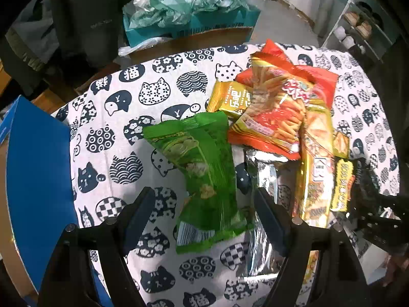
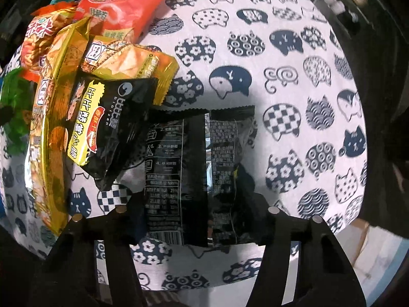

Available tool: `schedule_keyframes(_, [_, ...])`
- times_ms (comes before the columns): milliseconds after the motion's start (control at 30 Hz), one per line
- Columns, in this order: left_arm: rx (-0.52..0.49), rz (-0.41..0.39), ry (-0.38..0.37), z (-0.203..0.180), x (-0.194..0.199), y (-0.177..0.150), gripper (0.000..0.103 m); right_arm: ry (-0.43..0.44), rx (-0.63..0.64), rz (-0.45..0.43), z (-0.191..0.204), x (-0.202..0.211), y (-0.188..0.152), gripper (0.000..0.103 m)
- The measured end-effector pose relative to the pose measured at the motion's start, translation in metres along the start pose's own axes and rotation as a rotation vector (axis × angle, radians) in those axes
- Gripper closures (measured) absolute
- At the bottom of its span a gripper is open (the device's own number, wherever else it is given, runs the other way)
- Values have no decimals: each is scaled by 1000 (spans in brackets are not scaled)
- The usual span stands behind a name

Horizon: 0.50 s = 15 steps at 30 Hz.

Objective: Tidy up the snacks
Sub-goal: 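Grasp the green bag with left tool while right tool grasps black bag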

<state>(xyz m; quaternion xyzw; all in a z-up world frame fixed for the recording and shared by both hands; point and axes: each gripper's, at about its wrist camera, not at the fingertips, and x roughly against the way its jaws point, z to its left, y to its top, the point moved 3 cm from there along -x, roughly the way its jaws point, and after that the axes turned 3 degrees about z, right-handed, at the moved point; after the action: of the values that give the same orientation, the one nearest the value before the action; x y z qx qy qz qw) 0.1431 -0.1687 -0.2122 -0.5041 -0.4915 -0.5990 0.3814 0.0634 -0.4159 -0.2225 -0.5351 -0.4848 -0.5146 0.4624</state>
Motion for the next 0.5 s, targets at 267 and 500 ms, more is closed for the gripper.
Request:
schedule_keyframes(267, [16, 46, 18, 6, -29, 5, 28, 0, -1, -53, -14, 24, 10, 47])
schedule_keyframes(500, [5, 53, -32, 9, -34, 0, 67, -41, 53, -95, 2, 46, 5, 47])
